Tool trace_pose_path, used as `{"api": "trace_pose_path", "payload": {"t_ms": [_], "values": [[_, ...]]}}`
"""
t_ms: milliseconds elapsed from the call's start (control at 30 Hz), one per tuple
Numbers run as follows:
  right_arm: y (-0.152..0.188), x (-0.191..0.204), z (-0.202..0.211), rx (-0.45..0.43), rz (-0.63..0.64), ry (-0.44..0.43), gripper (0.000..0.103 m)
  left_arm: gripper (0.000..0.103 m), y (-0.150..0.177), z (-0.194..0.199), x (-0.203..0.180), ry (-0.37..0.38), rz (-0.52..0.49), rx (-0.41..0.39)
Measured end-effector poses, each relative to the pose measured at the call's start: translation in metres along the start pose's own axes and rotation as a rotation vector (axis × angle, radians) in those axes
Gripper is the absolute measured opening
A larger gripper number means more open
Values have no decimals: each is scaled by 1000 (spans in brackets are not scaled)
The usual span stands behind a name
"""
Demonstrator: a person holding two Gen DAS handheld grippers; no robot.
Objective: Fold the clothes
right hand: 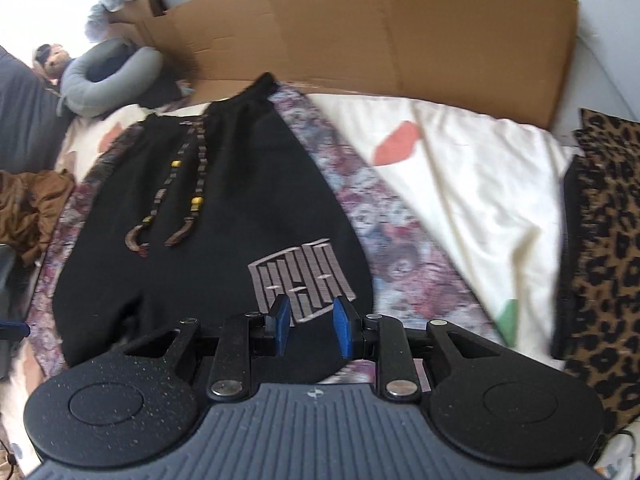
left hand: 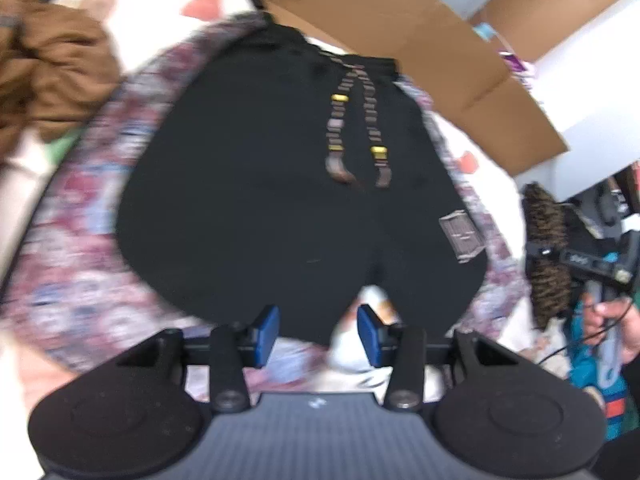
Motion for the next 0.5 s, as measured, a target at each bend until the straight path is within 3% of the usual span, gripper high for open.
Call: {"api": "trace_pose_path", "payload": {"t_ms": [133,500], "values": [[2,26,-6,-1,12,-39,31,45,0,32,23,-76,-28,-20],[7,103,-20,39,105,-141,33,47,35,74,48,-131,56,-104]]}}
Point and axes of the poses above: each gripper's, at about its wrist camera, not at the fingertips, and z roughly against the way its jaws point, x to its left, y to its underside, the point moved 6 cm from there along -z, roughly the way its jaws point, and after that the axes turned 14 degrees about -x, right-handed, at the moved point
